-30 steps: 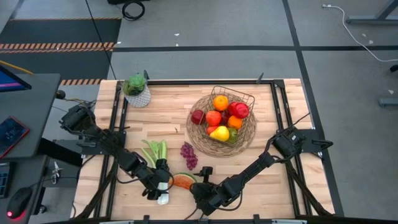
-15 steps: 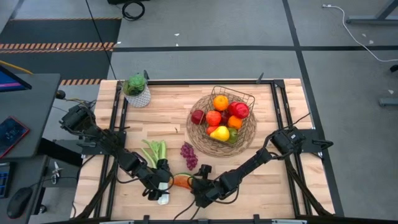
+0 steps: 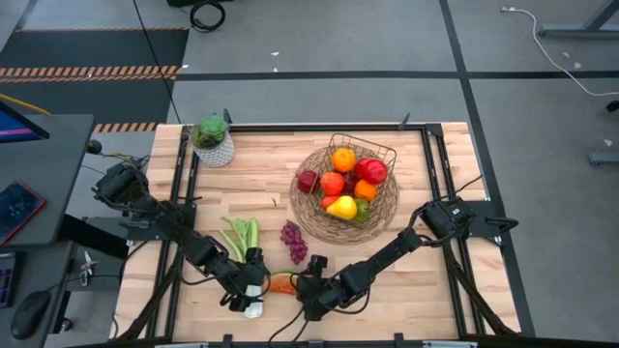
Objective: Build produce basket
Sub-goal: Put the red watermelon into the gold wire basket
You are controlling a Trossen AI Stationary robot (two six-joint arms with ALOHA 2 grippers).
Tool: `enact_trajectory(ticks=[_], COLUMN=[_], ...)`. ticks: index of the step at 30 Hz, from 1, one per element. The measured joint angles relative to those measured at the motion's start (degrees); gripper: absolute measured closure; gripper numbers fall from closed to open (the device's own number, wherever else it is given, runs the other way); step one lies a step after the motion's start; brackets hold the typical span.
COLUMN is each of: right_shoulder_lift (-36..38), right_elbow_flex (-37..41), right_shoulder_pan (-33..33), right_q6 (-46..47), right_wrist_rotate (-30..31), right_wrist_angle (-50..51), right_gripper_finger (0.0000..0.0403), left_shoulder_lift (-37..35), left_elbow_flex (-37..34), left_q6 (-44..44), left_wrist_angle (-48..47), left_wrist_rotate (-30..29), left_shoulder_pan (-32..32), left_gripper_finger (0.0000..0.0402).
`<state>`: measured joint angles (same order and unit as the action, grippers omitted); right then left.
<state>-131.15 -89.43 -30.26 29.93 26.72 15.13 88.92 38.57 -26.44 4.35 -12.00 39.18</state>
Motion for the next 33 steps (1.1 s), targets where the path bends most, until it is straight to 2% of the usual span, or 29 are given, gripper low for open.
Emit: enact_trajectory(ticks=[8, 20, 28, 33], right_shoulder_lift=[0.2, 7.1, 13.8, 17.8], right_elbow_flex=[0.0, 0.2, 0.2, 0.1], right_shoulder_pan=[0.0, 0.1, 0.0, 0.0], right_q6=[-0.6, -1.7, -2.7, -2.6], right_wrist_rotate=[0.1, 0.5, 0.1, -4.6], right_wrist_angle=[0.8, 8.9, 15.6, 18.6], right_gripper_finger=[0.0112, 0.0111, 0.0111, 0.0111], left_shoulder_lift=[-4.3, -14.8, -16.7, -16.7], left_elbow_flex=[0.0, 0.1, 0.1, 0.0], left_q6=[3.2, 4.6, 5.2, 6.8], left_wrist_angle=[-1.8, -2.9, -2.9, -3.2], left_wrist_rotate=[-1.8, -4.7, -4.7, -4.9], left_shoulder_pan=[-0.5, -0.4, -0.4, -0.4], left_gripper_finger=[0.001, 0.001, 0.001, 0.001])
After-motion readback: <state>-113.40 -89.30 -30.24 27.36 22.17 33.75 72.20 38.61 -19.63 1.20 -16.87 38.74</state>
